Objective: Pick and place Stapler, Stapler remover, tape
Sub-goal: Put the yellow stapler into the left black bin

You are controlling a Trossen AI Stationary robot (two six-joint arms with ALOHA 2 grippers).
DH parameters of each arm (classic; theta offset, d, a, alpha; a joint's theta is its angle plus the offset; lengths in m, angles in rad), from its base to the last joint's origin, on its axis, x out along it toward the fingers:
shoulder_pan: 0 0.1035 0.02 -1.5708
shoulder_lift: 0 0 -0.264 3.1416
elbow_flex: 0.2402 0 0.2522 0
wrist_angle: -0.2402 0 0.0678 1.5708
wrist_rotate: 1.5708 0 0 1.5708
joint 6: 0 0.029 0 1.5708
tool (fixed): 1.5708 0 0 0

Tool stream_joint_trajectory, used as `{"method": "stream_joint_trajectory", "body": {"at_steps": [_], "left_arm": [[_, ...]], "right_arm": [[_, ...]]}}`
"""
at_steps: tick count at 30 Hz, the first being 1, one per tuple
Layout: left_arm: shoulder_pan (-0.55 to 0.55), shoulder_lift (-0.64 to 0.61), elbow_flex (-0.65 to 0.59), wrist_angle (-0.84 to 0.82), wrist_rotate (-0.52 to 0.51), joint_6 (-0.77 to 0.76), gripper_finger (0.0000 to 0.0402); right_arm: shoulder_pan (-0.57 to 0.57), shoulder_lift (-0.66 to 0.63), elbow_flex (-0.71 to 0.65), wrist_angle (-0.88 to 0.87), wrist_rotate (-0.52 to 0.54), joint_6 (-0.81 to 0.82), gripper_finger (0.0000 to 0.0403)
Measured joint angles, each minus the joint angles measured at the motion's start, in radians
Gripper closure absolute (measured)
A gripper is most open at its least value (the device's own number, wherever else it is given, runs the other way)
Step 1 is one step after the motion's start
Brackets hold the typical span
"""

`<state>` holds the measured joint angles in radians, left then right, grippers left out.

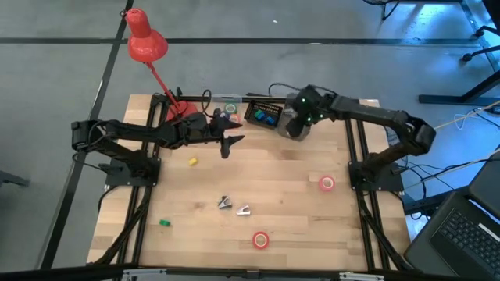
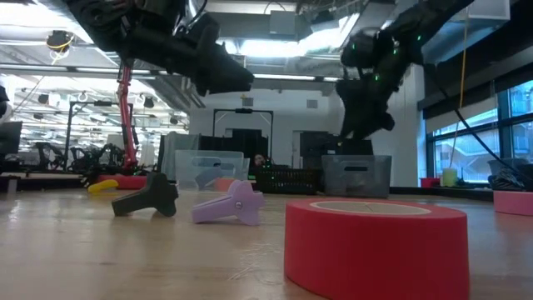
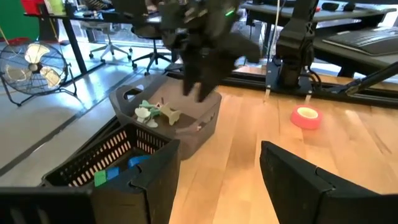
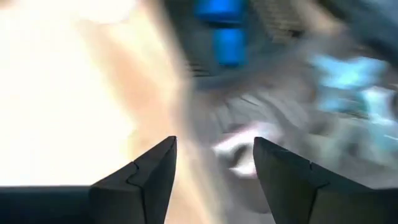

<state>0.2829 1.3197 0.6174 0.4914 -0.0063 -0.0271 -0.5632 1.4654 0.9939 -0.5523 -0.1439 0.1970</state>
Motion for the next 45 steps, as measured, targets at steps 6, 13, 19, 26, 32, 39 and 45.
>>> {"method": "stream_joint_trajectory", "body": {"at_steps": [6, 13, 19, 26, 32, 39, 45], "left_arm": [[0.000, -0.004, 0.000, -0.078, 0.000, -0.001, 0.0192], [0.000, -0.057, 0.000, -0.183, -0.002, -0.013, 0.0192], [-0.004, -0.122, 0.000, -0.294, -0.019, -0.045, 0.0192], [-0.077, -0.202, 0.000, -0.621, -0.061, -0.154, 0.0192], [-0.184, -0.231, 0.000, -0.949, -0.266, -0.326, 0.0192], [-0.239, -0.208, 0.000, -1.173, -0.417, -0.445, 0.0192], [-0.237, -0.155, 0.000, -1.221, -0.413, -0.415, 0.0192]], "right_arm": [[0.231, -0.042, 0.000, 0.006, -0.129, 0.013, 0.0195], [0.536, -0.043, 0.000, 0.089, -0.144, 0.106, 0.0195], [0.723, -0.043, 0.000, 0.261, -0.137, 0.136, 0.0195], [0.832, -0.042, 0.000, 0.298, -0.021, 0.136, 0.0195], [0.851, -0.042, -0.001, 0.281, 0.022, 0.141, 0.0195], [0.845, -0.042, -0.001, 0.304, 0.022, 0.140, 0.0195], [0.831, -0.042, -0.001, 0.309, 0.022, 0.138, 0.0195]]}}
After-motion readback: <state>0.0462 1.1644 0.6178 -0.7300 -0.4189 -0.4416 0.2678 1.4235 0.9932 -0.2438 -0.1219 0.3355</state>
